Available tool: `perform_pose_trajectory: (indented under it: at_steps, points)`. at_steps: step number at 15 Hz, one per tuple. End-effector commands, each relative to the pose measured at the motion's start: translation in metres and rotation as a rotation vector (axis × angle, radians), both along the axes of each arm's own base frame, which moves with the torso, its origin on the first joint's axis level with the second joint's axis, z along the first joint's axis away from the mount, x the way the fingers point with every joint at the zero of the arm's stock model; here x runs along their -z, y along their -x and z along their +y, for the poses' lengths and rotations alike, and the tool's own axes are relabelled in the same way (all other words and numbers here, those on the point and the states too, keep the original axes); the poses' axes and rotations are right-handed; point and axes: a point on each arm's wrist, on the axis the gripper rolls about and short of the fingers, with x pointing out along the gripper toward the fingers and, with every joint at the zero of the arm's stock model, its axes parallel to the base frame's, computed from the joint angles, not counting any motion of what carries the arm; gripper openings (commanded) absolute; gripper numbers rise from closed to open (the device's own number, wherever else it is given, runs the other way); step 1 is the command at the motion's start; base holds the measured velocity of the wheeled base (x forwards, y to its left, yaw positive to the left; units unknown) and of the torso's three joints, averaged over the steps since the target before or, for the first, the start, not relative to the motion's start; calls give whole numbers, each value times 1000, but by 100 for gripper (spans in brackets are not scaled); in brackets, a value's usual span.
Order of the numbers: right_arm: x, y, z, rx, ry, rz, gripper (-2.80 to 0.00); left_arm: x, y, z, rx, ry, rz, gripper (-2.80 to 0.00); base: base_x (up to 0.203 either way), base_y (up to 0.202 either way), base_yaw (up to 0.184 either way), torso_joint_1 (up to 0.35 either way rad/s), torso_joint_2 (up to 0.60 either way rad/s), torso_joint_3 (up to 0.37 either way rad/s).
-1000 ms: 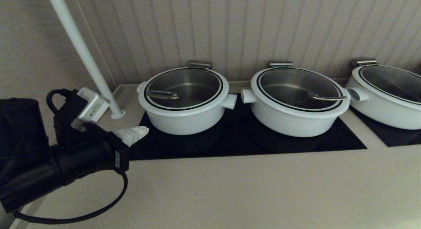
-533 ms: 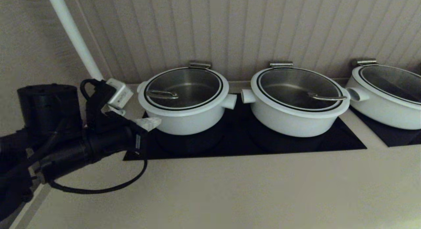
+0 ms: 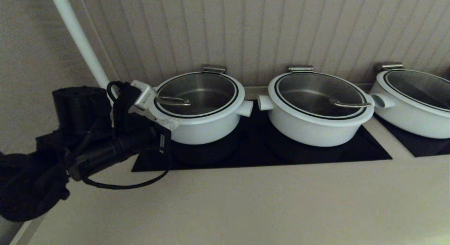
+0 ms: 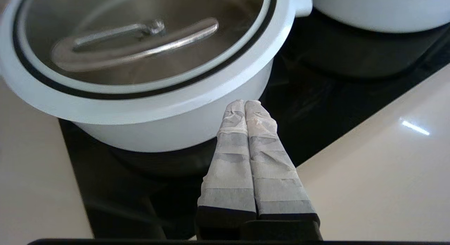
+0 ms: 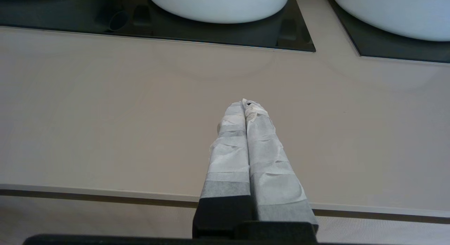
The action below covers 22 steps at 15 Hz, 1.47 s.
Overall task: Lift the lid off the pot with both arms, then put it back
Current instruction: Open the food pot lid a small opening with the left arm
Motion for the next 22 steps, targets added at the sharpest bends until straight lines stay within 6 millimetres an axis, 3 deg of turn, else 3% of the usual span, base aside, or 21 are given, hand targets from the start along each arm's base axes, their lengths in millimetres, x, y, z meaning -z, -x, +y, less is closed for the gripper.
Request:
perform_pose_trajectory:
  at_steps: [1, 9, 17, 22]
  points:
    - [0, 0, 0, -1, 3, 1, -280, 8, -7, -3, -1, -9, 22, -280, 0, 0, 0, 0, 0, 0]
    - [0, 0, 0, -4, 21, 2, -280, 6, -32, -8, -21, -3, 2, -280, 0, 0, 0, 0, 0, 0]
    - [0, 0, 0, -7, 27, 2, -280, 7, -53, 9, -111, -4, -49, -280, 0, 0, 0, 0, 0, 0]
    - [0, 0, 0, -7, 29, 2, -280, 2, -59, 9, -137, 13, -99, -280, 0, 0, 0, 0, 0, 0]
